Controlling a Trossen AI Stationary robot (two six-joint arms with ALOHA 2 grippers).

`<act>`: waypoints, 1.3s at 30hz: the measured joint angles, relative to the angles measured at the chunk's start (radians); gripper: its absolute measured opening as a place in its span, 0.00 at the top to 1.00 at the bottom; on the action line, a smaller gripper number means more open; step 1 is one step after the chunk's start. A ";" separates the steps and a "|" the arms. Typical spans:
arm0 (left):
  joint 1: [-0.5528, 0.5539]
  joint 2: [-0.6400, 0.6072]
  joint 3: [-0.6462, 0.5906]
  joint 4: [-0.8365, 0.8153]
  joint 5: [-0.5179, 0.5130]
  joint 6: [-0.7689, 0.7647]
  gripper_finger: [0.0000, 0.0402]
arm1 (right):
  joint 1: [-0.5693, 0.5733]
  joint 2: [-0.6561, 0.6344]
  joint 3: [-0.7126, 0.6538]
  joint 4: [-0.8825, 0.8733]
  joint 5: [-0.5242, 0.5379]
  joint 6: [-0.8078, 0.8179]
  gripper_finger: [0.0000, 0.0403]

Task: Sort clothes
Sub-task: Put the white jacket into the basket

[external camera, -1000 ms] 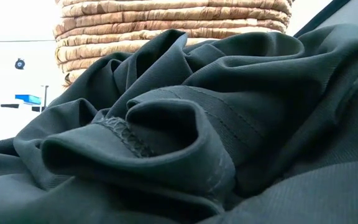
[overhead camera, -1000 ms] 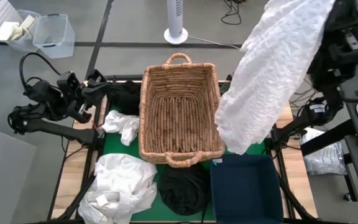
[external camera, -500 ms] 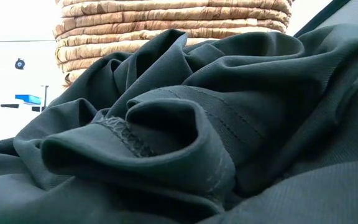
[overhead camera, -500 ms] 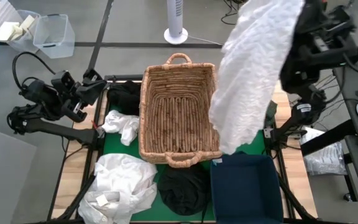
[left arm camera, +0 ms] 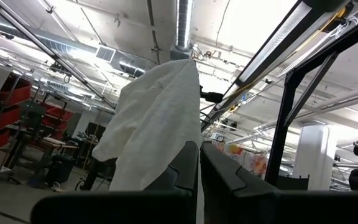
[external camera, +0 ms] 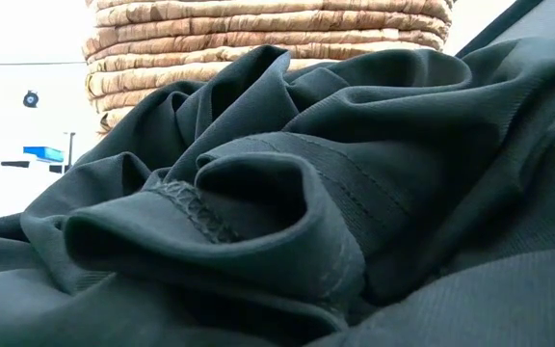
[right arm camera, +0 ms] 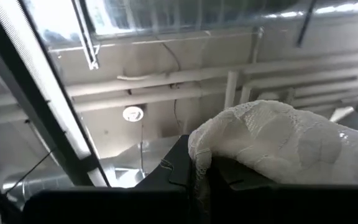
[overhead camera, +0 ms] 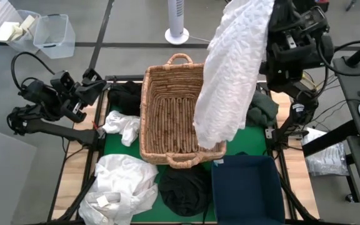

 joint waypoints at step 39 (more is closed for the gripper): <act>0.000 0.001 0.000 -0.001 0.000 0.019 1.00 | 0.011 0.005 0.000 0.223 -0.129 0.292 0.97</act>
